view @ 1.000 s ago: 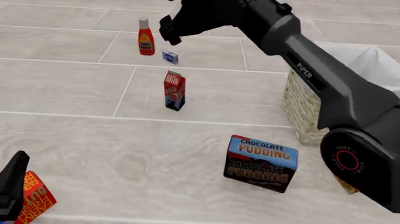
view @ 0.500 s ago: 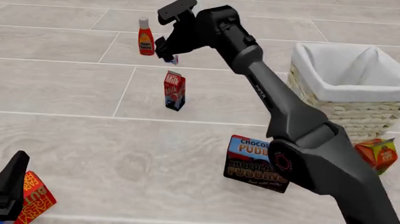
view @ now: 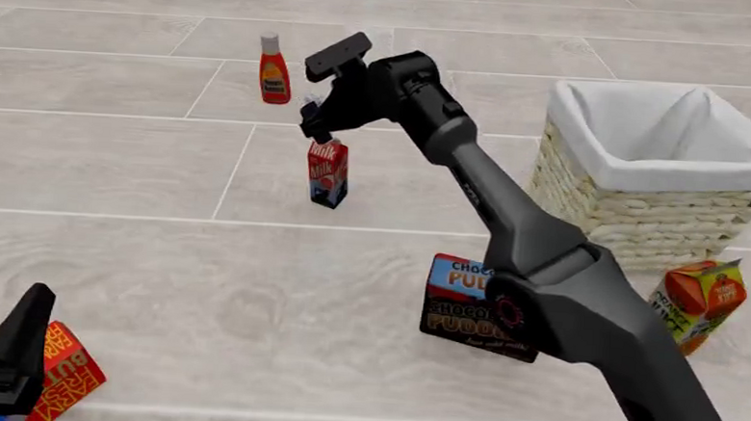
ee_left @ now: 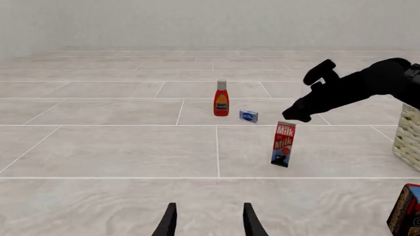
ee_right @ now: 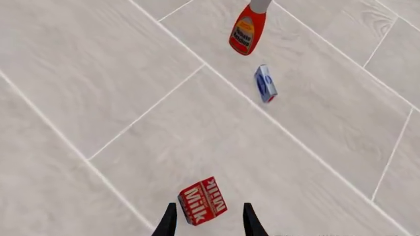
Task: Pick the milk and place it in the basket.
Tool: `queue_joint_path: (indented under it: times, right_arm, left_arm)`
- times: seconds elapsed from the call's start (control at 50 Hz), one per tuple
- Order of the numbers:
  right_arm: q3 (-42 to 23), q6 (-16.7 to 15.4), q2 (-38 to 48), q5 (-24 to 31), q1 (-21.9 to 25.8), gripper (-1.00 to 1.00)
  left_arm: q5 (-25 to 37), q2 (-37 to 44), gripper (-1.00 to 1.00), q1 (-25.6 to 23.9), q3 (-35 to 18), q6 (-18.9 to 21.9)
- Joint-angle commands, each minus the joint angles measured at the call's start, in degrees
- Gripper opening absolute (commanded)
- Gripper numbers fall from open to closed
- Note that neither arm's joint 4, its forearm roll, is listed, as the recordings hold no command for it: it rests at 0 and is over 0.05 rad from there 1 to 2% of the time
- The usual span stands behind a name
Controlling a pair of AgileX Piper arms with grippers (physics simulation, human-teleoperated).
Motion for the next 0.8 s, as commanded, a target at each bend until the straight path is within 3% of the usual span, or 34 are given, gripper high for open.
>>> queue_joint_path:
  times: [0.02,0.8]
  right_arm:
    - [-0.43,0.40,2.27,-0.53,-0.74,1.00]
    - [-0.46,2.91,8.60,-3.26,-0.87,1.00]
  left_arm:
    - [0.00,0.01,1.00,0.00,0.00,0.00]
    - [0.00,0.00,1.00,0.01,0.00,0.00]
